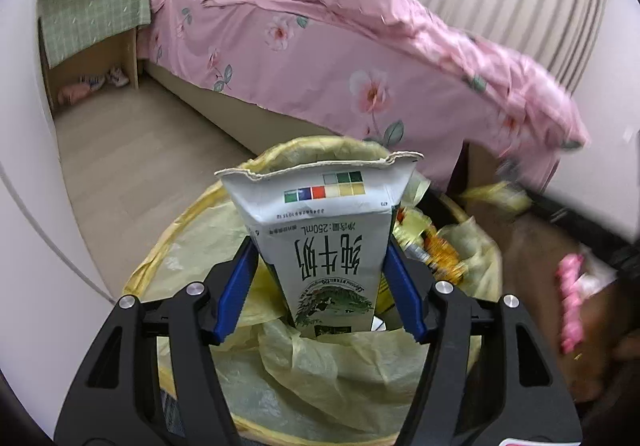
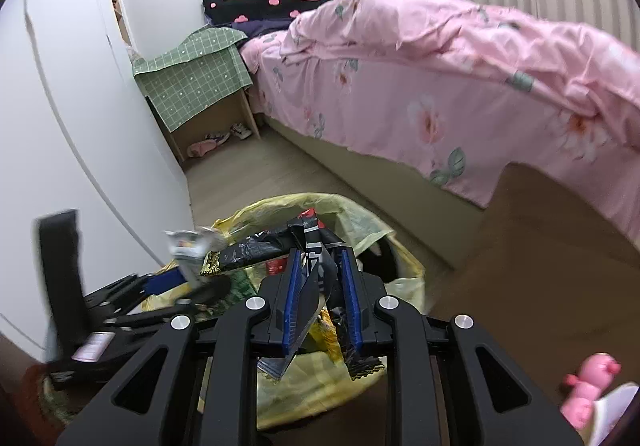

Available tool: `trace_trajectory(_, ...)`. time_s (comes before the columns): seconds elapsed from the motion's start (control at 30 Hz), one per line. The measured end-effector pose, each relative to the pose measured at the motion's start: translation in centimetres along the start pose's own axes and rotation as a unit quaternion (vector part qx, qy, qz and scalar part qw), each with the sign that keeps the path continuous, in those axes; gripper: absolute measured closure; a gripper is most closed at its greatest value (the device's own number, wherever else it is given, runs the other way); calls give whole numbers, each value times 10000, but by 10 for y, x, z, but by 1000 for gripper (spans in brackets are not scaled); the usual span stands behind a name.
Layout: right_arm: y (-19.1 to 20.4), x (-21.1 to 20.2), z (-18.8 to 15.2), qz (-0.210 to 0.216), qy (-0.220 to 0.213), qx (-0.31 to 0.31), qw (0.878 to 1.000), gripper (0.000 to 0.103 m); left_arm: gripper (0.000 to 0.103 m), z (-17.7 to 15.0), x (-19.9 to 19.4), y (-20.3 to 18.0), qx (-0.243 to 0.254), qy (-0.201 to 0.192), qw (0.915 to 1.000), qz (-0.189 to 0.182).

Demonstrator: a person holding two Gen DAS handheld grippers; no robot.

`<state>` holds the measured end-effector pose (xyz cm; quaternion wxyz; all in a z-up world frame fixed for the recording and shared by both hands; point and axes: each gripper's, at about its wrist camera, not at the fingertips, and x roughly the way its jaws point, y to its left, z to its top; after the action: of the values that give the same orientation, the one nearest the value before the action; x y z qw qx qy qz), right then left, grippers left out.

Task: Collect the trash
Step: 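Carry the carton and black wrapper over the yellow trash bag and open both tools, then move both tools back over the table of snacks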

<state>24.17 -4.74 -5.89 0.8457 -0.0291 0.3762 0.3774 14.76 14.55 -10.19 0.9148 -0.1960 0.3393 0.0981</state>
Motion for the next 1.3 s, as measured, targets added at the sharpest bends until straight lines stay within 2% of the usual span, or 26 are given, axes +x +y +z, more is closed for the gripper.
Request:
trace_trajectory(0.07,-2,10,-4,187,212,140,9995,63,37,5,-7,5,-202,-63,9997,-72)
trace_trajectory(0.13,-3,12,-8,208,267,222,9992,59,22,7,-14,6,-240,-140,9996,-81)
trace_trajectory(0.23,-5,6,-17,77,300,279,9991,59,14,9,-21,2,-203,-243,9995,-20)
trace_trajectory(0.37,-13,-23,-29,-203,146,406,9989,59,13,10,-30,-4,-164,-326,9993,9)
trace_trajectory(0.57,-31,-82,-48,-767,-127,445,9960,59,11,8,-41,-23,32,-389,9991,-140)
trace_trajectory(0.83,-55,-181,-105,-1639,-661,527,9828,59,11,-12,-53,-81,664,-261,9950,-694)
trace_trajectory(0.93,-64,-212,-134,-1956,-813,650,9751,49,11,-28,-51,-112,1085,-111,9899,-908)
trace_trajectory(1.0,-73,-234,-156,-2231,-922,728,9677,49,11,-39,-49,-133,1350,25,9849,-1087)
trace_trajectory(1.07,-80,-250,-172,-2420,-1007,851,9613,41,11,-50,-46,-153,1527,244,9774,-1441)
trace_trajectory(1.13,-90,-268,-191,-2448,-1127,1047,9573,41,11,-59,-45,-167,1671,384,9710,-1669)
trace_trajectory(1.2,-96,-278,-207,-2385,-1066,1197,9578,41,11,-72,-48,-185,1866,543,9612,-1956)
trace_trajectory(1.3,-104,-286,-231,-2468,-739,1378,9564,41,11,-89,-51,-206,2154,793,9448,-2340)
